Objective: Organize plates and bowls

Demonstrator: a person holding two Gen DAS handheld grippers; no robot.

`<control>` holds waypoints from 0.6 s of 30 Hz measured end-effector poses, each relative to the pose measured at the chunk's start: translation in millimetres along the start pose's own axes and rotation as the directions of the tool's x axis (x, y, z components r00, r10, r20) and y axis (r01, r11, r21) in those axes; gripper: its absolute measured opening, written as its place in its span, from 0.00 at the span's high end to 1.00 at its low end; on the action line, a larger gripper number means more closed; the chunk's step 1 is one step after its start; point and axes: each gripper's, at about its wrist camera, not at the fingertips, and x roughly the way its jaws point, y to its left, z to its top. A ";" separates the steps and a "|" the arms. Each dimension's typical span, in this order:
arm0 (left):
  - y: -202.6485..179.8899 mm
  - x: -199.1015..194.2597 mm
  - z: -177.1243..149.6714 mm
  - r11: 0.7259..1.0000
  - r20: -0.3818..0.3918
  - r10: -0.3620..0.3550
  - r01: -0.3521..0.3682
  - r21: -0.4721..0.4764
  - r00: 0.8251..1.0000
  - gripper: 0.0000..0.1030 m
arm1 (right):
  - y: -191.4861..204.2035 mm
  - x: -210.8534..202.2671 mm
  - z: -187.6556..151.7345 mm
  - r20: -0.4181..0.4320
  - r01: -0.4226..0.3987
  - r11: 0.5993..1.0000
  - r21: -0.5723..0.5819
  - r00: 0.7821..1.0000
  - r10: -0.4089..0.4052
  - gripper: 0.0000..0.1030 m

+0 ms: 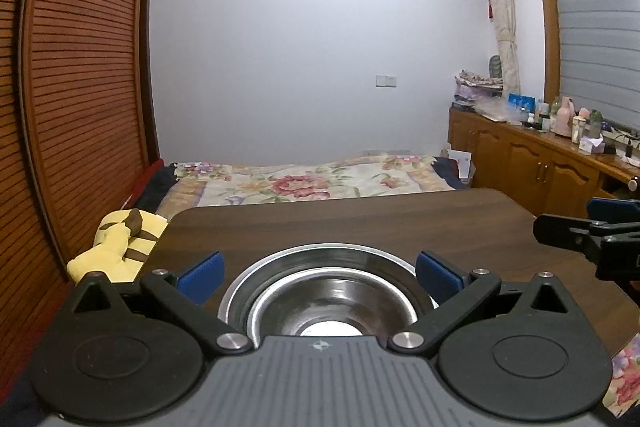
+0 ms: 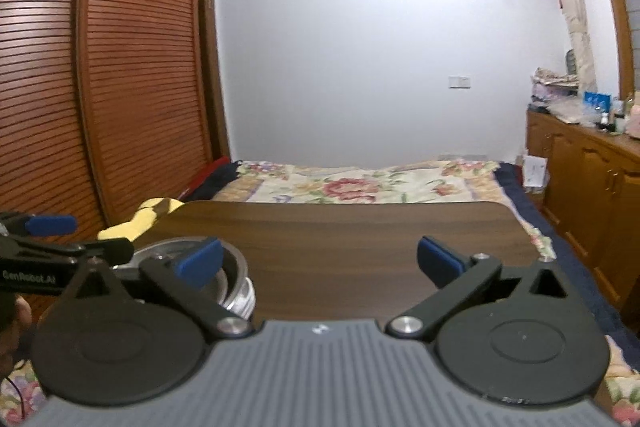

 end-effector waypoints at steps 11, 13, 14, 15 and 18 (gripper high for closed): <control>-13.3 -7.6 -10.2 1.000 -0.003 0.003 -0.003 -0.021 1.000 0.00 | -1.1 -11.2 -12.3 -0.026 0.107 0.994 -0.010 0.994 -0.107 0.00; -16.2 -8.6 -10.9 1.000 -0.005 0.010 -0.010 -0.008 1.000 0.00 | -2.6 -13.7 -14.0 -0.031 0.110 0.994 0.001 0.993 -0.110 0.00; -17.2 -9.2 -11.3 1.000 -0.007 0.015 -0.015 0.000 1.000 0.00 | -2.9 -14.9 -14.1 -0.031 0.113 0.994 0.005 0.993 -0.113 0.00; -18.1 -9.5 -11.9 1.000 -0.009 0.017 -0.017 0.004 1.000 0.00 | -3.5 -15.9 -14.6 -0.033 0.115 0.993 0.010 0.993 -0.115 0.00; -19.7 -11.2 -13.6 1.000 -0.014 0.025 -0.024 0.017 1.000 0.00 | -4.0 -18.1 -15.9 -0.035 0.122 0.992 0.019 0.992 -0.121 0.00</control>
